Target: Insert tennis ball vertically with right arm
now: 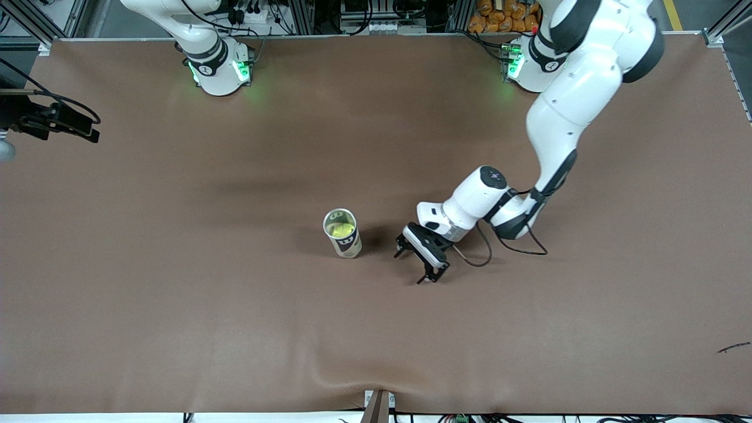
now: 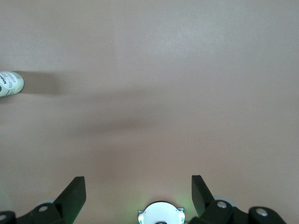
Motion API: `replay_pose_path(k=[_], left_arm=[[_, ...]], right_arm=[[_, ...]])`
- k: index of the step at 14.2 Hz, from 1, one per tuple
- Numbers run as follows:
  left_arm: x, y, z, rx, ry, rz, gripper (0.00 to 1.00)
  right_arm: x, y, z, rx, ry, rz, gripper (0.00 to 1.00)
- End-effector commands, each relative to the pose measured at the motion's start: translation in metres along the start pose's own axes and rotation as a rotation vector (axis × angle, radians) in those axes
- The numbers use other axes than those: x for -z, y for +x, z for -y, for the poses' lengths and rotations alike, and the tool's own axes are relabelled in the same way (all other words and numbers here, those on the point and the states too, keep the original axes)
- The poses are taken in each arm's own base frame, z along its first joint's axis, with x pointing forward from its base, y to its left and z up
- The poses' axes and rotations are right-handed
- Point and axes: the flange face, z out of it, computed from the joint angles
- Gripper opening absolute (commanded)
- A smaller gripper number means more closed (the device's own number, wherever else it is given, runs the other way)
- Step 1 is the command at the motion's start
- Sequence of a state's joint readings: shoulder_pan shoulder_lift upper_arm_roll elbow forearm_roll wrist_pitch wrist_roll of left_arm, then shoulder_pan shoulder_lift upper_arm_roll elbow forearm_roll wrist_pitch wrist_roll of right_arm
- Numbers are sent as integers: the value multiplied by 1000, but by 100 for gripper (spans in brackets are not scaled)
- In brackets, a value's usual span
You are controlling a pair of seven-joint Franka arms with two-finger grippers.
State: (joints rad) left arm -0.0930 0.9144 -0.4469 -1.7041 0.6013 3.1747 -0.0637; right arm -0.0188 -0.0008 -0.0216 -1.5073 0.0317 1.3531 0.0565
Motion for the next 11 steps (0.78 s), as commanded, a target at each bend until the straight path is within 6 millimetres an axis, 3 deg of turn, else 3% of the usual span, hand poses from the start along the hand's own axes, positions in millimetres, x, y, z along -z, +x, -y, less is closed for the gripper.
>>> replay_pose_path(k=[1, 5, 7, 11], left_arm=[[21, 24, 43, 85, 32, 95, 100], [55, 71, 91, 206, 56, 253, 100], [75, 79, 115, 272, 54, 315, 100], [151, 100, 161, 362, 29, 308, 100]], right_arm=[[6, -8, -6, -16, -16, -4, 100], [17, -13, -5, -18, -14, -19, 100], [18, -12, -7, -24, -13, -21, 100], [21, -9, -17, -35, -15, -37, 100]])
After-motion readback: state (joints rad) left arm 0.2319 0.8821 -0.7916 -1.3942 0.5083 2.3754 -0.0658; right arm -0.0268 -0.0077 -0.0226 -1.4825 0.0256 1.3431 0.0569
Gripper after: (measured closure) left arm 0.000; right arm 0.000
